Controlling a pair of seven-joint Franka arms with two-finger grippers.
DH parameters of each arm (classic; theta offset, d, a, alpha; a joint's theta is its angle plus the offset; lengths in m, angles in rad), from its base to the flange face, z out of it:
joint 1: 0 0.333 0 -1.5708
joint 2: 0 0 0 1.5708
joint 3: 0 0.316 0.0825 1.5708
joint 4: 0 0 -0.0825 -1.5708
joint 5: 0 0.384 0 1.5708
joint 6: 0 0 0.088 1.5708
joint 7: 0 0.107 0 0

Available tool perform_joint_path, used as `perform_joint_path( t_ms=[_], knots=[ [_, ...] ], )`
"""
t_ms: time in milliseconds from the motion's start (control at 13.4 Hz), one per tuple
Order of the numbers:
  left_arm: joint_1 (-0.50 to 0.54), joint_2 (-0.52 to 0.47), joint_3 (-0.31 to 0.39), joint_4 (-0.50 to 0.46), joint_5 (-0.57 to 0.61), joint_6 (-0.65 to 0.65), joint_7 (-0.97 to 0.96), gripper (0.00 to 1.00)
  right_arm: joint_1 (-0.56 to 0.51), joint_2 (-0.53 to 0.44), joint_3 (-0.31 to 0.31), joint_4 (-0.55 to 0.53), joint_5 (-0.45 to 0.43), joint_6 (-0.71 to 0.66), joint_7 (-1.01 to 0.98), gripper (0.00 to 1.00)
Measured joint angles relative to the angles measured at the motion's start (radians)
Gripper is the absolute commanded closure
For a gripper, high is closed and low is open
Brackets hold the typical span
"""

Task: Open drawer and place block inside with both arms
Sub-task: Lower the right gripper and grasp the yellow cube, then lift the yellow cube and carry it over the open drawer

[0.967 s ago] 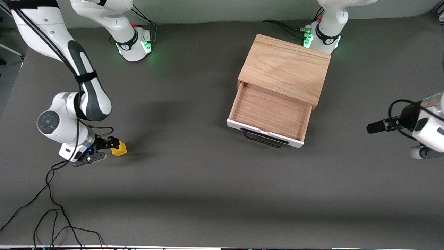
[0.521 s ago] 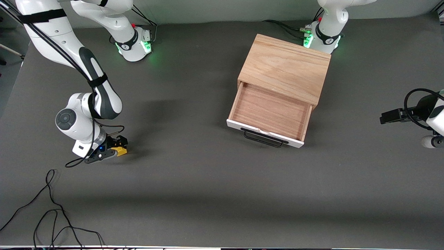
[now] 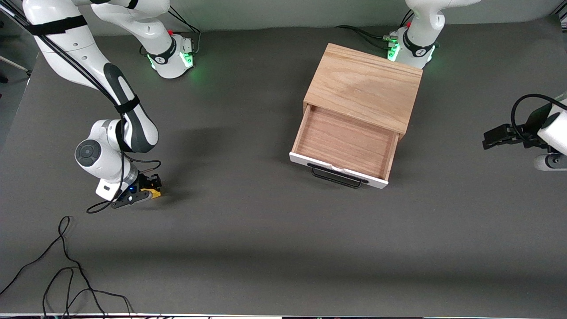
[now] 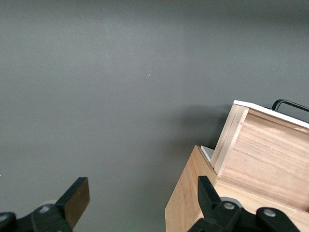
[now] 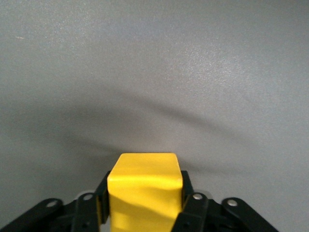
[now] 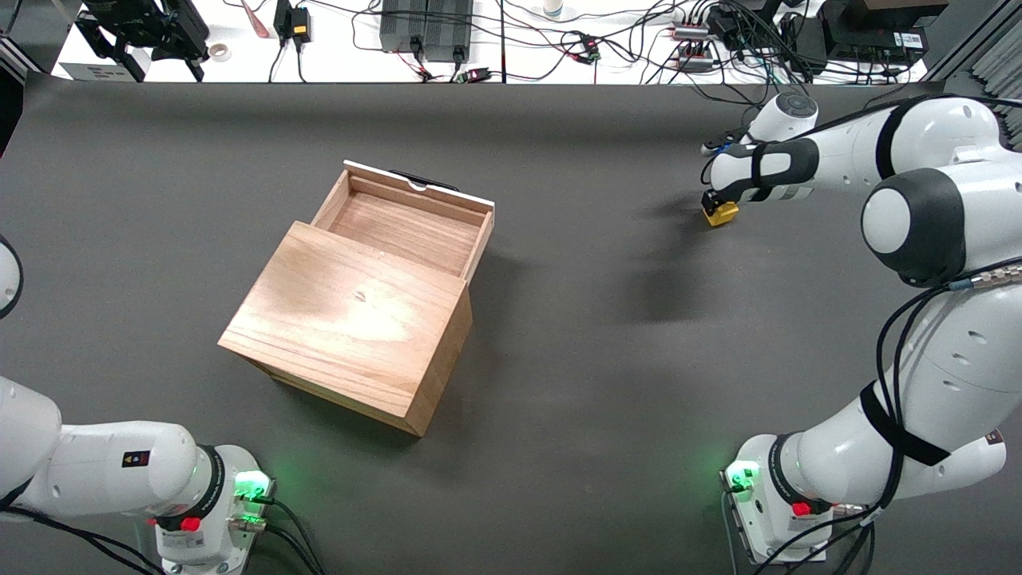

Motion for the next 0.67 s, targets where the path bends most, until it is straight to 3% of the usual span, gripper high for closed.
perform_joint_path(
  t_ms=[223, 521, 669],
  knots=[
    [0.000, -0.002, -0.003, -0.001, 0.000, 0.003, 0.001, 0.00, 0.000, -0.006, 0.000, 0.021, 0.000, -0.025, 0.000, 0.99],
    [-0.023, -0.002, 0.000, -0.003, 0.000, 0.005, 0.004, 0.00, 0.000, -0.044, 0.001, 0.180, 0.001, -0.298, 0.002, 0.99],
    [-0.082, -0.002, 0.044, -0.007, 0.000, 0.015, 0.004, 0.00, 0.001, -0.065, 0.005, 0.266, 0.004, -0.424, 0.021, 0.99]
  ],
)
